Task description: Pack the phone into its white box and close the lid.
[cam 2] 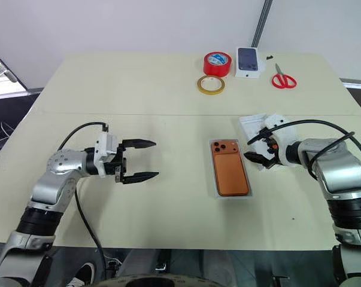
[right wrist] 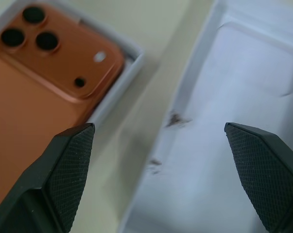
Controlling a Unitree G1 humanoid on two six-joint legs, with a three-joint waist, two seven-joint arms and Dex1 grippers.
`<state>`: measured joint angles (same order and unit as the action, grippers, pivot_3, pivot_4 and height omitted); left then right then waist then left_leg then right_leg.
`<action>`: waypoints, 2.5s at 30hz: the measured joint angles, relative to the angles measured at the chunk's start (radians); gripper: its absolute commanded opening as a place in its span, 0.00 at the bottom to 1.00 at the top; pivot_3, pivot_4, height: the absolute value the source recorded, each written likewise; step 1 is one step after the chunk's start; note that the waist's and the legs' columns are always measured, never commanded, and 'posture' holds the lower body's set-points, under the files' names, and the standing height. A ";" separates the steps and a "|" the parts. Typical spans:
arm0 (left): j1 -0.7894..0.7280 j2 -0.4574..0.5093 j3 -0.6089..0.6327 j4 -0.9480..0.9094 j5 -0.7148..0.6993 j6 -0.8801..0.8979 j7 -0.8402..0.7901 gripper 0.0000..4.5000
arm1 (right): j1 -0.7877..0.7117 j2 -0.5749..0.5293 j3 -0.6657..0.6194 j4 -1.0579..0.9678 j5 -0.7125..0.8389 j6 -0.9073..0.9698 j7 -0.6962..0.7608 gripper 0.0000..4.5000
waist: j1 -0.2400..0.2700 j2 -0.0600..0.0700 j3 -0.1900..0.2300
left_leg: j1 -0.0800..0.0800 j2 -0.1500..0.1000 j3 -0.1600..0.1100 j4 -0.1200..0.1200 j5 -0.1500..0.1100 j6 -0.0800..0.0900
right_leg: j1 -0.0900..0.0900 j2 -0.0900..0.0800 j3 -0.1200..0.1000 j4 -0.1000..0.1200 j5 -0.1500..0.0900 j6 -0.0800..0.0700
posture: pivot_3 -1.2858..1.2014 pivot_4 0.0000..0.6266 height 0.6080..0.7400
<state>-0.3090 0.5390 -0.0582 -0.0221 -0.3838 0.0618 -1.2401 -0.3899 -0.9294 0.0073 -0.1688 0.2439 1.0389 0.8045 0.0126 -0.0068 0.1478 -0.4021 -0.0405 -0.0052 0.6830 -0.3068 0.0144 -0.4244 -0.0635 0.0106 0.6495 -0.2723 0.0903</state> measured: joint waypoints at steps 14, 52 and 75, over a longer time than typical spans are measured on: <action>0.063 -0.002 0.001 -0.025 0.002 -0.093 0.055 1.00 | -0.048 -0.032 0.065 -0.022 -0.001 0.121 -0.041 0.99 | -0.009 0.001 0.000 | -0.001 0.000 0.000 0.000 0.000 0.000 | -0.002 0.000 0.000 0.000 0.000 0.000 | 0.52 0.24 1.00; 0.027 -0.052 -0.030 -0.055 0.005 -0.017 0.184 1.00 | -0.105 0.299 -0.137 -0.030 0.145 0.071 -0.172 0.00 | -0.024 0.001 0.000 | -0.002 0.000 0.000 0.000 0.000 0.000 | -0.003 0.001 0.000 0.002 0.000 0.000 | 0.52 0.24 1.00; -0.011 -0.107 -0.028 -0.071 -0.044 0.107 0.243 1.00 | 0.286 0.520 -0.444 -0.363 1.413 0.390 -0.659 0.00 | -0.029 0.001 0.000 | -0.002 0.000 0.000 0.000 0.000 0.001 | -0.003 0.001 0.000 0.003 0.000 0.000 | 0.52 0.24 1.00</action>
<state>-0.3204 0.4317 -0.0862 -0.0933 -0.4275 0.1683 -0.9972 -0.1040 -0.4093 -0.4364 -0.5319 1.6567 1.4286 0.1455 -0.0164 -0.0055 0.1479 -0.4039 -0.0402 -0.0055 0.6830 -0.3069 0.0149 -0.4271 -0.0629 0.0102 0.6525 -0.2722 0.0906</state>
